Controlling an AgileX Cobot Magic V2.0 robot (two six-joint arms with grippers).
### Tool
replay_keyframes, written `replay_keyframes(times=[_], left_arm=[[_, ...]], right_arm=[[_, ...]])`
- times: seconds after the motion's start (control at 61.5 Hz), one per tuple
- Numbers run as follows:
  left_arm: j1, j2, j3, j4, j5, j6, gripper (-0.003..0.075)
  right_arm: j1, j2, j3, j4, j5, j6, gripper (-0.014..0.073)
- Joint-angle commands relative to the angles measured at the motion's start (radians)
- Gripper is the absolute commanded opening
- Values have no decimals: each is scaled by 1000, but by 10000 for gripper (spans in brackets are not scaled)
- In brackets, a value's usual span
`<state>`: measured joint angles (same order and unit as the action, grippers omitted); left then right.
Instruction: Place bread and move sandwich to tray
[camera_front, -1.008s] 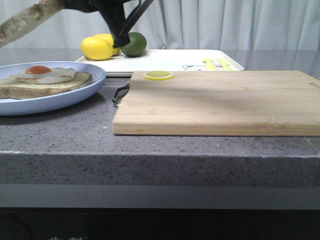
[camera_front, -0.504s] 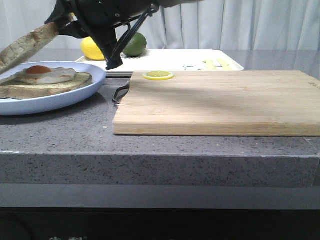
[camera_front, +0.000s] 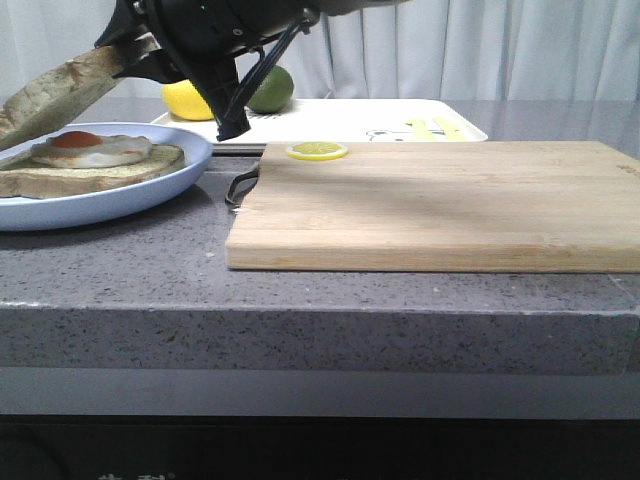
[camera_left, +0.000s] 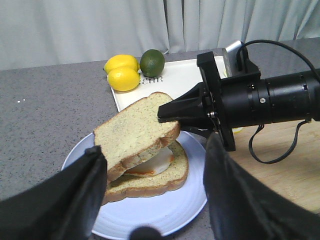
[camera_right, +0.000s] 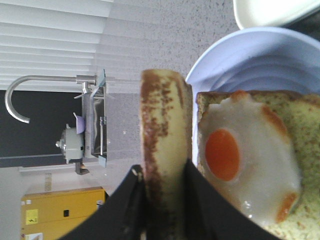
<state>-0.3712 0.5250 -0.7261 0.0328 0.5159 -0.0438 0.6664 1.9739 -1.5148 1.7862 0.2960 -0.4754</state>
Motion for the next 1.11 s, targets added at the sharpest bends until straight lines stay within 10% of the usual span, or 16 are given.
replay_keyframes(times=[0.0, 0.309, 1.089], left_arm=[[-8, 12, -26, -5, -73, -1, 417], [-8, 12, -26, -5, -73, -1, 417], [-8, 12, -26, -5, -70, -1, 417]], right_arm=[[-3, -59, -34, -31, 29, -7, 267], [-6, -59, -34, -297, 56, -7, 418], [-202, -315, -34, -976, 465, 42, 416]])
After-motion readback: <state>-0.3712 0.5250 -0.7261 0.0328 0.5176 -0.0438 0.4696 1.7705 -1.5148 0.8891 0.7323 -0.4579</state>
